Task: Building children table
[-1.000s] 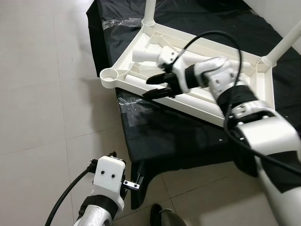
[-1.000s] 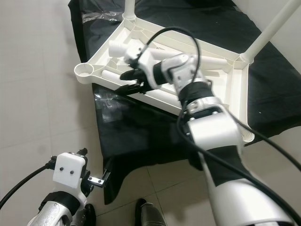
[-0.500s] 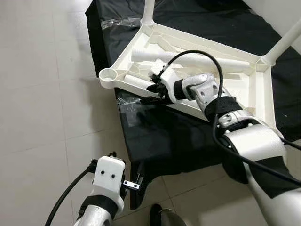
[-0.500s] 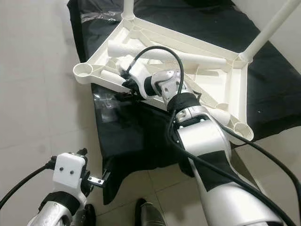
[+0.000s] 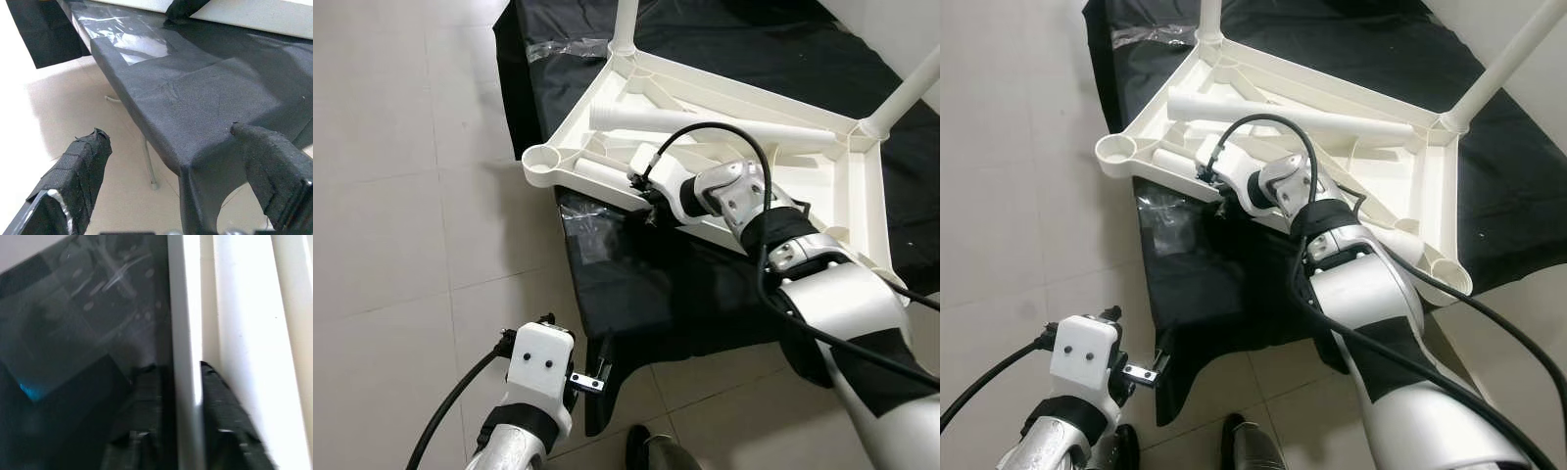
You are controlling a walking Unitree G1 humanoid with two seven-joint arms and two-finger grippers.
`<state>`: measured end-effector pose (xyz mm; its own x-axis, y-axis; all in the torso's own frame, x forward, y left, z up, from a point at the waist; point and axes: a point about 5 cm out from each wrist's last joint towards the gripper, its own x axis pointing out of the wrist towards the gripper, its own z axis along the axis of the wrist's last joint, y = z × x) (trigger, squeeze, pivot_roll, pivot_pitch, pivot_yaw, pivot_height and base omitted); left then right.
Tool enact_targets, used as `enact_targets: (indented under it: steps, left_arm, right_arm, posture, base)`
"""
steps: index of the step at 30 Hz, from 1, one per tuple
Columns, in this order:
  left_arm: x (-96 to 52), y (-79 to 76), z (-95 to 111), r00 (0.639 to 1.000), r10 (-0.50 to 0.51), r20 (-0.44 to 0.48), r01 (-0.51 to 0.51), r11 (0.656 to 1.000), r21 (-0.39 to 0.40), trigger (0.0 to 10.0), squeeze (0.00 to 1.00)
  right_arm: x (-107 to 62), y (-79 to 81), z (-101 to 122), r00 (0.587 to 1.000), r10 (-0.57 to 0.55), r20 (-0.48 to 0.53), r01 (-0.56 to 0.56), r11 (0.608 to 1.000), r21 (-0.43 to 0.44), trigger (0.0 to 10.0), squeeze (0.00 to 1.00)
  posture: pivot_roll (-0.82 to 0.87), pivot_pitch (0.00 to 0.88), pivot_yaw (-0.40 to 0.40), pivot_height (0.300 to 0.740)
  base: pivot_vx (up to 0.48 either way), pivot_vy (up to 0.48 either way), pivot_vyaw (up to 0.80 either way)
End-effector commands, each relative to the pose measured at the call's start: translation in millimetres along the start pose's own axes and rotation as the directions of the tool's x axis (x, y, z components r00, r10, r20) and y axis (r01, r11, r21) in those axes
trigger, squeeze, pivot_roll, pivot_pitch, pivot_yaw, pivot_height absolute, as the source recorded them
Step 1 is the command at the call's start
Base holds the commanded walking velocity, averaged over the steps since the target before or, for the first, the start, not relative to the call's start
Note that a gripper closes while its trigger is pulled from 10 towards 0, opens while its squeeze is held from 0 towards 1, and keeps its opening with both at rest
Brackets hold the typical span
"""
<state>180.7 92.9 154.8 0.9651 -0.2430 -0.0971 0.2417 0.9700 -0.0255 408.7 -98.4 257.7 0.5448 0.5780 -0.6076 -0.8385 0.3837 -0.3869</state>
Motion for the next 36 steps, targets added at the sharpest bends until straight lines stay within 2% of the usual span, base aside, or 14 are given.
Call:
enact_targets:
  steps: [1,5,9,11,12,15,16,22,27,36]
  left_arm:
    - [-1.1,-2.0,-6.3,0.999,-0.003,-0.032,0.003,1.0,-0.016,10.0,0.0]
    - [-0.9,-2.3,-6.1,1.0,-0.003,-0.031,0.003,1.0,-0.016,10.0,0.0]
    - [-0.9,-1.8,-6.0,1.0,0.0,-0.03,-0.001,1.0,-0.016,10.0,0.0]
    - [-0.9,-1.8,-6.0,1.0,0.0,-0.03,-0.001,1.0,-0.016,10.0,0.0]
    - [-0.8,-1.6,-6.0,1.0,0.001,-0.03,-0.001,1.0,-0.015,10.0,0.0]
    - [-0.7,-1.5,-6.0,1.0,0.001,-0.03,-0.002,1.0,-0.015,10.0,0.0]
    - [-0.8,-1.4,-6.1,1.0,0.001,-0.029,-0.002,1.0,-0.013,10.0,0.0]
    - [-0.5,-1.4,-6.2,1.0,0.001,-0.029,-0.001,1.0,-0.012,10.0,0.0]
    - [-0.4,-1.7,-6.6,1.0,0.001,-0.029,-0.001,1.0,-0.011,10.0,0.0]
    - [-0.4,-1.9,-7.2,1.0,-0.002,-0.029,0.002,1.0,-0.011,10.0,0.0]
  right_arm:
    - [10.4,12.9,-24.2,0.991,0.093,-0.095,-0.091,0.996,0.025,0.0,0.0]
    - [9.3,13.2,-27.0,0.988,0.111,-0.111,-0.111,0.994,-0.001,0.0,0.0]
    - [3.2,17.0,-36.2,0.958,0.239,-0.158,-0.253,0.965,-0.071,0.0,0.0]
    - [3.2,17.0,-36.2,0.958,0.239,-0.158,-0.253,0.965,-0.071,0.0,0.0]
    - [-1.7,16.9,-42.8,0.94,0.276,-0.2,-0.303,0.946,-0.114,0.0,0.0]
    - [-4.3,15.8,-45.7,0.934,0.28,-0.22,-0.312,0.942,-0.124,0.0,0.0]
    - [-10.9,12.3,-50.7,0.925,0.282,-0.254,-0.326,0.934,-0.15,0.0,0.0]
    - [-22.5,5.5,-58.2,0.916,0.266,-0.3,-0.333,0.922,-0.199,0.0,0.0]
    - [-34.8,1.3,-66.9,0.89,0.268,-0.368,-0.379,0.884,-0.273,0.0,0.0]
    - [-48.2,-6.2,-74.6,0.87,0.21,-0.446,-0.389,0.848,-0.36,0.0,0.0]
  posture:
    - [0.06,0.296,-0.131,0.74]
    - [0.06,0.298,-0.132,0.74]
    - [0.06,0.298,-0.133,0.74]
    - [0.06,0.298,-0.133,0.74]
    - [0.06,0.298,-0.132,0.74]
    - [0.06,0.298,-0.132,0.74]
    - [0.06,0.296,-0.13,0.74]
    - [0.06,0.295,-0.131,0.74]
    - [0.06,0.286,-0.13,0.74]
    - [0.06,0.276,-0.127,0.74]
  base:
    - [0.0,0.0,0.0]
    - [0.0,0.0,0.0]
    - [0.0,0.0,0.0]
    - [0.0,0.0,0.0]
    - [0.0,0.0,0.0]
    - [0.0,0.0,0.0]
    - [0.0,0.0,0.0]
    - [0.0,0.0,0.0]
    - [0.0,0.0,0.0]
    - [0.0,0.0,0.0]
